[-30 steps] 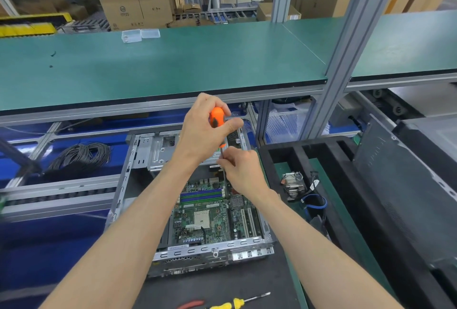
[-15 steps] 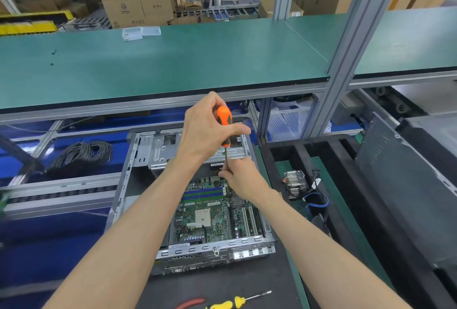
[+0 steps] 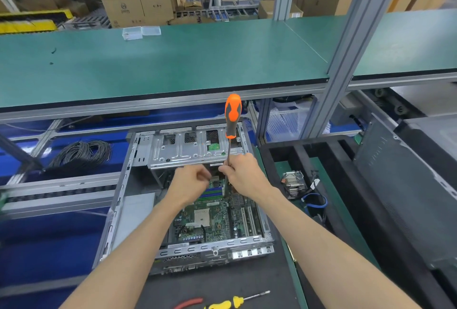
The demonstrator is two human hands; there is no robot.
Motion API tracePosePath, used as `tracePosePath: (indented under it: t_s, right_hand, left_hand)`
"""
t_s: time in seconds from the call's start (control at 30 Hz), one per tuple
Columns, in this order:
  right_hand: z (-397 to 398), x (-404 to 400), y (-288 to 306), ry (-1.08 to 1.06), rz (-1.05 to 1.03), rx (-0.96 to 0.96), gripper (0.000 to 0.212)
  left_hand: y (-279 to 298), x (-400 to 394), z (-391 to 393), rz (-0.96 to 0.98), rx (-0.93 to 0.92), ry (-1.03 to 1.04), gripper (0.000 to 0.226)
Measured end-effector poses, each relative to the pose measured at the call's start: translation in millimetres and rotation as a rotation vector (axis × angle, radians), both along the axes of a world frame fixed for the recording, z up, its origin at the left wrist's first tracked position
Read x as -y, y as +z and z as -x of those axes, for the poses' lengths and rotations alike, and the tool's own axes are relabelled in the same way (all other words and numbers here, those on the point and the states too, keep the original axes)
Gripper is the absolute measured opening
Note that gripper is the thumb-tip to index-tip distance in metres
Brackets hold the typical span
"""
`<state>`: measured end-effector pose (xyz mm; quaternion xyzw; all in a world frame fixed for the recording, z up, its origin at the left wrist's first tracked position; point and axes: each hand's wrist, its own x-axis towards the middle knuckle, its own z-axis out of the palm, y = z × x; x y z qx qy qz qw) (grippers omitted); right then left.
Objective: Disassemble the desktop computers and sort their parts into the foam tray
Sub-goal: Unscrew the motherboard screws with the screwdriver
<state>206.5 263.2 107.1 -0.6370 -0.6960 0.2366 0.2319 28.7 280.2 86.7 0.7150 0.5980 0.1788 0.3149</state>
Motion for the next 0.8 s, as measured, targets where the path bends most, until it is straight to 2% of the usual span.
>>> tracePosePath:
  t_s: [0.07,0.17,0.3,0.47,0.6,0.73,0.8]
  right_hand:
    - [2,0,5,0.011,-0.003,-0.005,0.029]
    - [4,-2,11,0.029,-0.021,-0.013,0.030]
    - [7,-4,19,0.027,-0.044,-0.020,0.029]
    - [10,-5,25,0.008,-0.044,-0.049,0.028]
    - [15,-3,28,0.005,-0.051,-0.044,0.026]
    - [15,-1,27,-0.008,-0.052,-0.022,0.028]
    - [15,2,20,-0.017,-0.030,0.014,0.030]
  left_hand:
    - [-17,-1,0,0.156,-0.183,-0.099,0.028]
    - [-35,-2,-3,0.234,-0.271,-0.173,0.047]
    - [-45,-5,-9,0.213,-0.197,-0.150,0.045]
    - [-50,-7,-12,0.095,-0.136,-0.119,0.022]
    - [-52,-7,-10,0.042,-0.124,-0.086,0.018]
    - [-45,-7,-1,0.077,-0.170,0.005,0.016]
    - [-33,-1,1,-0.027,-0.145,0.019,0.021]
